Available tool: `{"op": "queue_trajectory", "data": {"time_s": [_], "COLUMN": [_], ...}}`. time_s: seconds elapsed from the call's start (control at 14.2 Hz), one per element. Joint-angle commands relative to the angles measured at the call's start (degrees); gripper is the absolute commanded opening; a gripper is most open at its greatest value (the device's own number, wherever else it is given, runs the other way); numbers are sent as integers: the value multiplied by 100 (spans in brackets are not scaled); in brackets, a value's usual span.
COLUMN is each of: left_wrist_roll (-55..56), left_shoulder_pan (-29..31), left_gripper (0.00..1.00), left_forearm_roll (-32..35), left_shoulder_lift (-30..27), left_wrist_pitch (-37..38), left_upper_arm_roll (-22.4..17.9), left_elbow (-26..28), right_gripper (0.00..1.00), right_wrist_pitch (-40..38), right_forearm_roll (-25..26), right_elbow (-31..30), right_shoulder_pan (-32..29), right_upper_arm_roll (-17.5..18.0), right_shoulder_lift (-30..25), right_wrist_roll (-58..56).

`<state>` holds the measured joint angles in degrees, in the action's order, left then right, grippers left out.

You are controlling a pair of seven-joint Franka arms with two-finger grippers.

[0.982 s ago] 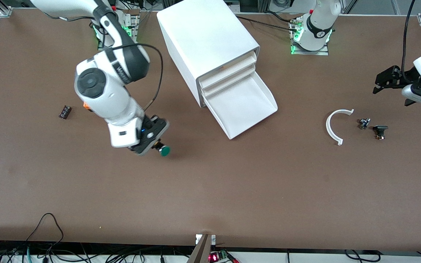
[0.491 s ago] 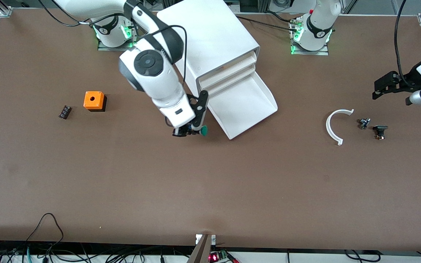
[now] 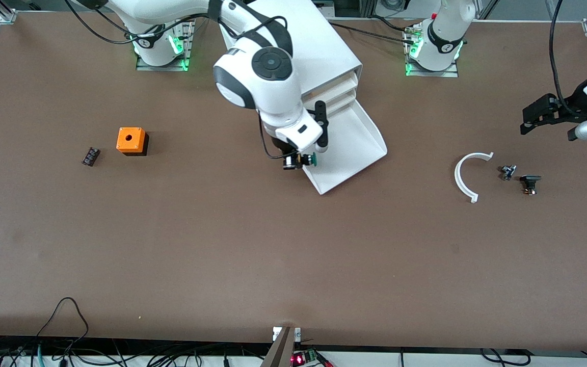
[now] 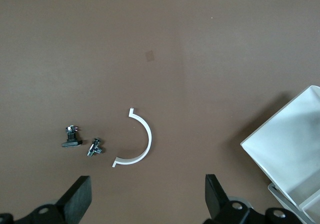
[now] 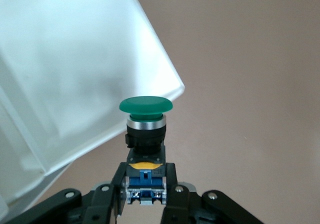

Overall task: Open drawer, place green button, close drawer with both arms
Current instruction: 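Carry the green button with the right gripper over the open drawer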

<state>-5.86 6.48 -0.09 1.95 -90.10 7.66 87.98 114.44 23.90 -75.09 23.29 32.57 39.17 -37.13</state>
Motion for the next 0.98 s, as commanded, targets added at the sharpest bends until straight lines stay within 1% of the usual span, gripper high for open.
{"op": "queue_trajectory", "data": {"time_s": [0.0,0.14,0.21,0.35,0.63,0.77,0.91], "left_wrist_roll": [76,68,68,68,68,59,59], "left_shoulder_pan": [-50,-50,-50,-50,-59,-59,-59], "left_gripper": [100,100,100,100,100,100,100], "left_forearm_roll": [194,185,185,185,185,185,185], "left_shoulder_lift": [-20,-20,-20,-20,-20,-11,-20], "left_wrist_pitch": [124,124,124,133,124,133,133], "left_upper_arm_roll": [7,16,7,16,16,16,16], "left_elbow": [-96,-96,-96,-96,-105,-105,-114], "right_gripper": [23,23,23,23,23,23,23], "right_wrist_pitch": [-352,-510,-572,-616,-616,-529,-537], "right_forearm_roll": [142,203,334,397,405,431,571], "right_elbow": [390,390,390,425,846,917,1048], "right_shoulder_pan": [386,631,720,799,992,1010,1106], "right_upper_arm_roll": [13,-5,-5,12,21,4,4], "right_shoulder_lift": [354,390,442,583,864,1040,1181], "right_wrist_roll": [-154,-154,-154,-146,-93,-49,-14]}}
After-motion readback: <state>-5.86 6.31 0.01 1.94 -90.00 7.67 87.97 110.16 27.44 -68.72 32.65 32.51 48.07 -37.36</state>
